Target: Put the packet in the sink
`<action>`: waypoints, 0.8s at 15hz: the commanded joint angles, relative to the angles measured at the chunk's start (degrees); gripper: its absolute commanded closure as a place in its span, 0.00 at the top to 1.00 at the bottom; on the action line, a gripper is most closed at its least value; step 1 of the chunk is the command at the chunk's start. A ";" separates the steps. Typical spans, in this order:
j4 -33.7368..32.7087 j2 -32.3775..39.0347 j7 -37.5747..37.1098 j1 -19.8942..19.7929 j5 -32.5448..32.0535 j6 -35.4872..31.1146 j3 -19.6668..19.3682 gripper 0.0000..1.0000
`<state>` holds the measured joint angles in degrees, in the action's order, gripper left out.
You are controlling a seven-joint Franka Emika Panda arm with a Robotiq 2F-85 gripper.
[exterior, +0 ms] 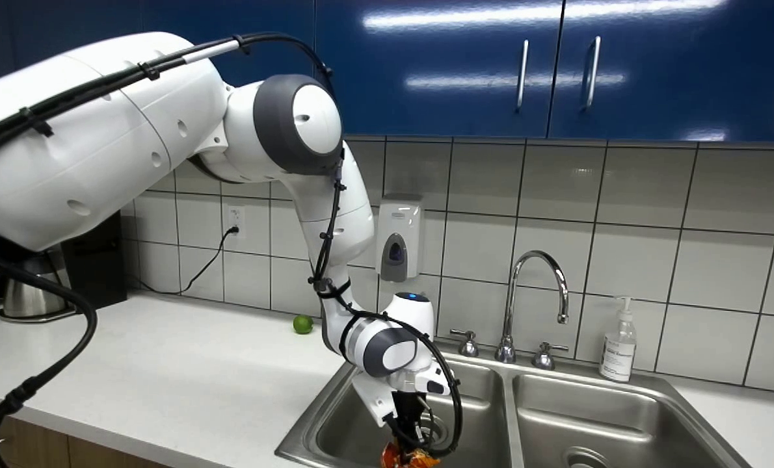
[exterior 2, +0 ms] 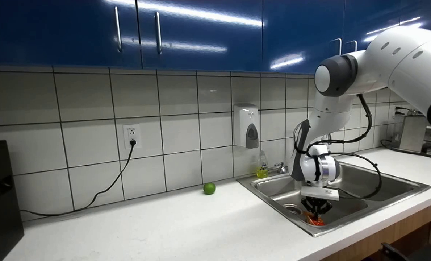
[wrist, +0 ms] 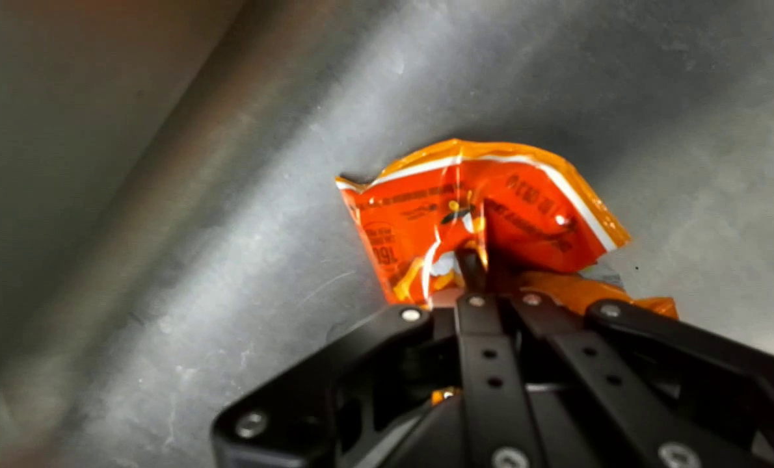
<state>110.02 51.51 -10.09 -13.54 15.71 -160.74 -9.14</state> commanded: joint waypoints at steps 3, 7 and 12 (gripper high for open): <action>1.32 -1.84 -1.68 0.39 -0.19 -1.11 -0.18 0.37; 2.46 -3.72 -1.37 0.33 0.00 -2.32 0.28 0.68; 4.41 -6.99 -0.75 -0.08 0.45 -3.07 1.62 1.00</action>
<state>110.88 48.49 -10.52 -13.37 15.71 -162.65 -8.66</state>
